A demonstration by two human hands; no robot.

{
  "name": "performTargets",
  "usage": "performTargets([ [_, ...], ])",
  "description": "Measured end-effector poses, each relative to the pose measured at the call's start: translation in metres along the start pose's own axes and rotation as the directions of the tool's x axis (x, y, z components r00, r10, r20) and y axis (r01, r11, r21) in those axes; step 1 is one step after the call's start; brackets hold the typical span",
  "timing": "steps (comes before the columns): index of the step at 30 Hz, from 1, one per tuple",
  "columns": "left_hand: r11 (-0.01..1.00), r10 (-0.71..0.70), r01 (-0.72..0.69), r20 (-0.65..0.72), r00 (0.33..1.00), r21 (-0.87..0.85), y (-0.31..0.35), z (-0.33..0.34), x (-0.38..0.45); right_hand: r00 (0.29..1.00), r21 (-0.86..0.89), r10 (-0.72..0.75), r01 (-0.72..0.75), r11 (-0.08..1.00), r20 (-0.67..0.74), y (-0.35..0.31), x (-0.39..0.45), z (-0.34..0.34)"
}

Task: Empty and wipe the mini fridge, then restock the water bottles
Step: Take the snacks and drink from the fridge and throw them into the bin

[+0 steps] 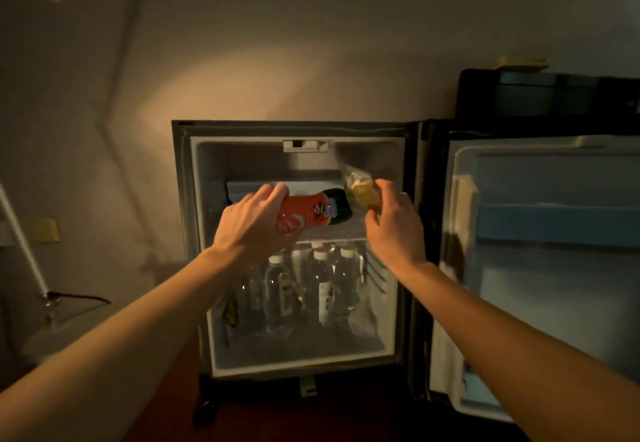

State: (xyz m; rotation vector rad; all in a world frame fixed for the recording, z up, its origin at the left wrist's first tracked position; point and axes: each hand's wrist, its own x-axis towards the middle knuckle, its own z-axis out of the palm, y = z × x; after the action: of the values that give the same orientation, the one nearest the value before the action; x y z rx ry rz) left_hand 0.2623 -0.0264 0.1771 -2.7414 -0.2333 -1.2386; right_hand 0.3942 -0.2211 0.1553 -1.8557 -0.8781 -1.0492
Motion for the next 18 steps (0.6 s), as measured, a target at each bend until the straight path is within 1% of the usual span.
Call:
performTargets([
  [3, 0.999, 0.050, -0.050, 0.000, 0.999, -0.018, 0.012, -0.013, -0.024, 0.999, -0.041, 0.004, -0.002, 0.999, 0.033, -0.006, -0.023, -0.020],
  [7, 0.994, 0.096, -0.094, 0.044, 0.994, -0.050, 0.031, -0.023, -0.061, 0.997, -0.087, -0.019, 0.026, 0.996, 0.076, -0.012, -0.063, -0.053],
  [10, 0.985, 0.154, -0.148, 0.071, 0.986, -0.088, 0.056, -0.025, -0.091, 0.988, -0.076, -0.038, 0.050, 0.996, 0.152, -0.013, -0.105, -0.083],
  [12, 0.974, 0.201, -0.193, 0.068, 0.977, -0.120, 0.078, -0.026, -0.111, 0.983, -0.108, -0.034, 0.054, 0.993, 0.183, -0.009, -0.134, -0.103],
  [15, 0.949, 0.255, -0.239, 0.059, 0.965, -0.204, 0.115, -0.024, -0.136, 0.984, -0.182, 0.005, 0.028, 0.983, 0.180, 0.003, -0.170, -0.135],
  [18, 0.928, 0.286, -0.256, 0.079, 0.955, -0.269, 0.153, -0.017, -0.155, 0.986, -0.209, 0.050, -0.016, 0.978, 0.159, 0.018, -0.205, -0.170],
])
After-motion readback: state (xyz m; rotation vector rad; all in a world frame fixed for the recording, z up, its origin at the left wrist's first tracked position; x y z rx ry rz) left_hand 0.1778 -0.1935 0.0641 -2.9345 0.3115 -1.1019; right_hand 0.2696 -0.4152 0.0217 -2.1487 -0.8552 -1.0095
